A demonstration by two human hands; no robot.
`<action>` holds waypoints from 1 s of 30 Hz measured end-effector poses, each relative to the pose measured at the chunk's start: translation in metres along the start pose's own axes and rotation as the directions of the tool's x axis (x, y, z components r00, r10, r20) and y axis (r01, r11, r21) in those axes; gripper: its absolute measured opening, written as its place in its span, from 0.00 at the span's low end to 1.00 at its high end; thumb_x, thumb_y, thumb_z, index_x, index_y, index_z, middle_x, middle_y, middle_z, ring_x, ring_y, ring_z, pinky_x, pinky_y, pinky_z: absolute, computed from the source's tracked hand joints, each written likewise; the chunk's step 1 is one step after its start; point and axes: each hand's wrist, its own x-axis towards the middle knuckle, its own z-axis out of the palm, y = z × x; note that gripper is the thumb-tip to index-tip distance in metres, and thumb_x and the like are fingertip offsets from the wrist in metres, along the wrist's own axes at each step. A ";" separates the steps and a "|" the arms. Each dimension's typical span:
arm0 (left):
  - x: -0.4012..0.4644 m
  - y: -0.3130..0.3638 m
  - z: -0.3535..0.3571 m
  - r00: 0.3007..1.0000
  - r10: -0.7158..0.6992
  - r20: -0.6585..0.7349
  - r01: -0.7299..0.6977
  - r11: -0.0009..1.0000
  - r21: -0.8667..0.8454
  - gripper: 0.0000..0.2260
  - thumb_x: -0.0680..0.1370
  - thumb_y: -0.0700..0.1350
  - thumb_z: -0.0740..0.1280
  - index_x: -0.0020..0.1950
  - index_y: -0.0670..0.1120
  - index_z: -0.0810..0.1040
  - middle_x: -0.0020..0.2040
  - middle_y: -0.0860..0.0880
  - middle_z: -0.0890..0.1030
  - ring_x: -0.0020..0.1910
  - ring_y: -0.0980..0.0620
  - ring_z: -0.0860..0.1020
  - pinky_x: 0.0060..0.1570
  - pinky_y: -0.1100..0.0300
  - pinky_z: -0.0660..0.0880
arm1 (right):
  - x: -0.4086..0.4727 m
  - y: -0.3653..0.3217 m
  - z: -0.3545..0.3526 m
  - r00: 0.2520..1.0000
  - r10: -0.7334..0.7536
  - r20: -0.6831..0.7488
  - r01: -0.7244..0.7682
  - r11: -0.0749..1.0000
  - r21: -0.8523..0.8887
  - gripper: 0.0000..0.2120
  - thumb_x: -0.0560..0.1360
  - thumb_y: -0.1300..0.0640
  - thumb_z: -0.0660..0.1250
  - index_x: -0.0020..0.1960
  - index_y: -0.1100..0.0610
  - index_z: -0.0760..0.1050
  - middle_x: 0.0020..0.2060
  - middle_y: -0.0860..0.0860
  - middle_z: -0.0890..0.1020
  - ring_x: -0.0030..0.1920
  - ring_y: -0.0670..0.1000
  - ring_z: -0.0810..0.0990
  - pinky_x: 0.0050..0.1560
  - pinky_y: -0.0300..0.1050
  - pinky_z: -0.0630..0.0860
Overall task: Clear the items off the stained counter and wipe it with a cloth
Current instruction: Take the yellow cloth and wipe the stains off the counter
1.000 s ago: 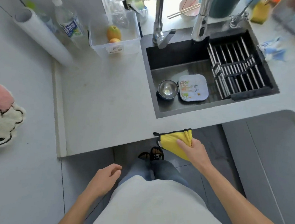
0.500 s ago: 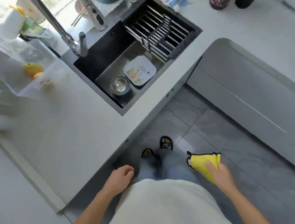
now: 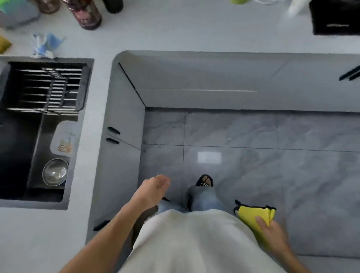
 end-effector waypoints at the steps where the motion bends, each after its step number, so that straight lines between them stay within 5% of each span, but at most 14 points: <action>1: 0.011 0.015 -0.001 1.000 0.020 0.022 -0.021 0.999 0.040 0.09 0.87 0.49 0.59 0.51 0.53 0.77 0.49 0.52 0.81 0.49 0.48 0.77 0.55 0.52 0.75 | 0.007 0.006 -0.006 1.000 0.024 -0.009 -0.023 0.998 0.051 0.22 0.84 0.50 0.64 0.46 0.70 0.79 0.44 0.66 0.82 0.46 0.61 0.78 0.48 0.54 0.70; 6: 0.054 0.060 -0.010 0.997 -0.022 0.068 0.004 0.967 0.255 0.10 0.86 0.45 0.60 0.55 0.51 0.81 0.53 0.47 0.84 0.50 0.46 0.80 0.54 0.55 0.75 | 0.036 0.005 -0.033 0.996 0.066 -0.055 -0.051 0.969 0.241 0.21 0.84 0.51 0.63 0.36 0.61 0.70 0.34 0.58 0.74 0.40 0.57 0.74 0.42 0.51 0.66; 10: 0.077 0.085 -0.020 0.988 -0.065 0.142 0.004 0.919 0.394 0.14 0.85 0.47 0.59 0.44 0.57 0.79 0.47 0.55 0.83 0.50 0.48 0.81 0.49 0.57 0.73 | 0.060 -0.015 -0.060 0.990 0.098 -0.104 -0.053 0.927 0.370 0.21 0.83 0.48 0.64 0.36 0.58 0.68 0.31 0.54 0.72 0.35 0.56 0.71 0.37 0.50 0.63; 14: 0.107 0.106 -0.037 0.962 -0.154 0.224 0.025 0.870 0.492 0.14 0.83 0.44 0.58 0.54 0.50 0.84 0.50 0.54 0.87 0.52 0.49 0.82 0.54 0.54 0.76 | 0.079 -0.038 -0.095 0.975 0.139 -0.171 -0.040 0.876 0.481 0.24 0.83 0.46 0.64 0.34 0.56 0.63 0.28 0.51 0.68 0.31 0.52 0.68 0.32 0.49 0.61; 19: 0.162 0.168 -0.057 0.960 -0.137 0.242 -0.023 0.829 0.559 0.12 0.79 0.46 0.60 0.39 0.48 0.78 0.34 0.51 0.79 0.39 0.49 0.78 0.43 0.56 0.73 | 0.106 -0.056 -0.133 0.952 0.233 -0.197 -0.059 0.775 0.629 0.24 0.83 0.50 0.66 0.33 0.53 0.59 0.28 0.50 0.65 0.31 0.50 0.65 0.34 0.47 0.60; 22: 0.207 0.224 -0.059 0.962 -0.105 0.254 -0.076 0.787 0.613 0.15 0.83 0.41 0.60 0.36 0.50 0.72 0.32 0.52 0.75 0.39 0.47 0.76 0.40 0.56 0.69 | 0.116 -0.055 -0.144 0.929 0.325 -0.176 -0.118 0.711 0.693 0.22 0.83 0.50 0.65 0.34 0.55 0.62 0.31 0.52 0.69 0.34 0.51 0.68 0.35 0.48 0.62; 27: 0.275 0.345 -0.032 0.932 0.021 0.361 -0.257 0.740 0.621 0.13 0.86 0.46 0.60 0.62 0.48 0.83 0.56 0.46 0.85 0.53 0.47 0.82 0.55 0.56 0.76 | 0.119 -0.039 -0.143 0.882 0.456 -0.114 -0.253 0.665 0.703 0.24 0.84 0.47 0.64 0.34 0.58 0.64 0.30 0.53 0.70 0.32 0.51 0.68 0.33 0.47 0.62; 30: 0.296 0.425 0.004 0.879 0.098 0.467 -0.394 0.702 0.593 0.14 0.86 0.50 0.60 0.66 0.50 0.82 0.62 0.48 0.84 0.58 0.47 0.82 0.56 0.57 0.75 | 0.111 -0.024 -0.129 0.844 0.530 -0.082 -0.337 0.644 0.687 0.26 0.84 0.49 0.65 0.32 0.55 0.58 0.26 0.51 0.65 0.28 0.51 0.65 0.32 0.49 0.59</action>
